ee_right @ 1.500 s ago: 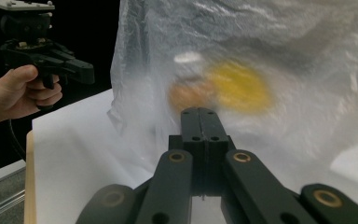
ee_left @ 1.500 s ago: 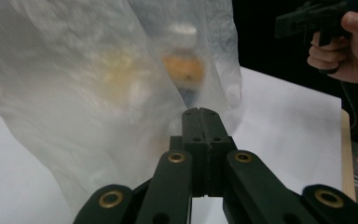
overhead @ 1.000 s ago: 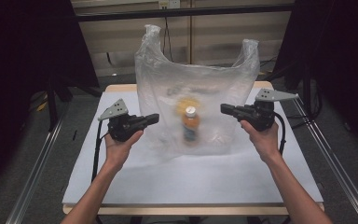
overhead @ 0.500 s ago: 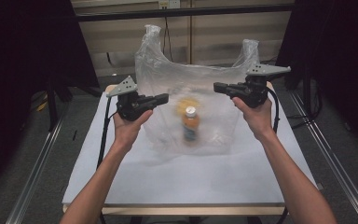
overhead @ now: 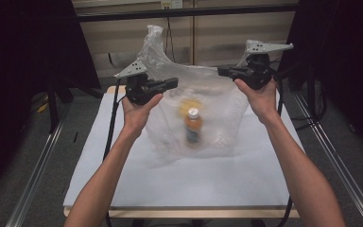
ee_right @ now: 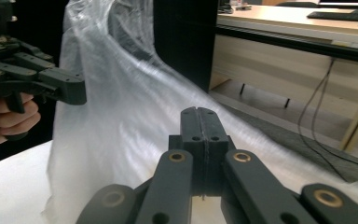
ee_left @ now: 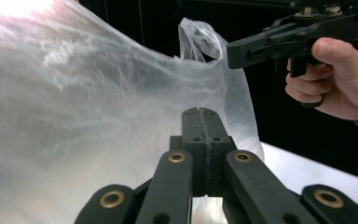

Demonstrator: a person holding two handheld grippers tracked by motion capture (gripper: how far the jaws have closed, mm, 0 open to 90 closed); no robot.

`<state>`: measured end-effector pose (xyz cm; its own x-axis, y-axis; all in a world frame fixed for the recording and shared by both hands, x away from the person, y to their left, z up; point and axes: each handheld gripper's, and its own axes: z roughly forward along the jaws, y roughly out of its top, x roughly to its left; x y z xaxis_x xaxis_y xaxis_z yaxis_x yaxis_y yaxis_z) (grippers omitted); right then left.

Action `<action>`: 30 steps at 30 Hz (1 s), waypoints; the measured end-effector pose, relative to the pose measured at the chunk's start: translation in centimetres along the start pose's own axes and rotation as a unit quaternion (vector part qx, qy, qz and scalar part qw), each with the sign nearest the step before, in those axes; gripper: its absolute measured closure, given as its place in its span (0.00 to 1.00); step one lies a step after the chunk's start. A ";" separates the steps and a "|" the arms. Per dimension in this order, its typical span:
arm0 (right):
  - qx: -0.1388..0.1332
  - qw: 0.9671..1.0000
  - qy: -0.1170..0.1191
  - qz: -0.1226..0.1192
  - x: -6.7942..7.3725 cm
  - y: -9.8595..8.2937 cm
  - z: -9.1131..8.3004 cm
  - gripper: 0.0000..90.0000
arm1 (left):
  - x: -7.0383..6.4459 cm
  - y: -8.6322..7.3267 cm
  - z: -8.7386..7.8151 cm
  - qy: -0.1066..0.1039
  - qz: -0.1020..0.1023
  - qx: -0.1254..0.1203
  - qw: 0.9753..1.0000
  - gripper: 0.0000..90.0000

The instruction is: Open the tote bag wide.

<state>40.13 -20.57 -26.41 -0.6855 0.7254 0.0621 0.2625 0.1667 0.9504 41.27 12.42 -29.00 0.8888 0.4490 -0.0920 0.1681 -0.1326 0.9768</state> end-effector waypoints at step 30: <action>0.064 0.997 0.052 0.005 1.8 -2.6 6.0 1.00 | 0.6 3.9 4.1 0.000 0.005 0.024 1.000 1.00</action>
<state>42.30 -15.68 -30.58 -0.7477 0.6550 0.1092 0.3494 0.2483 0.9035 44.21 8.61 -26.07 0.8906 0.4472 -0.0830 0.1802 -0.1794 0.9671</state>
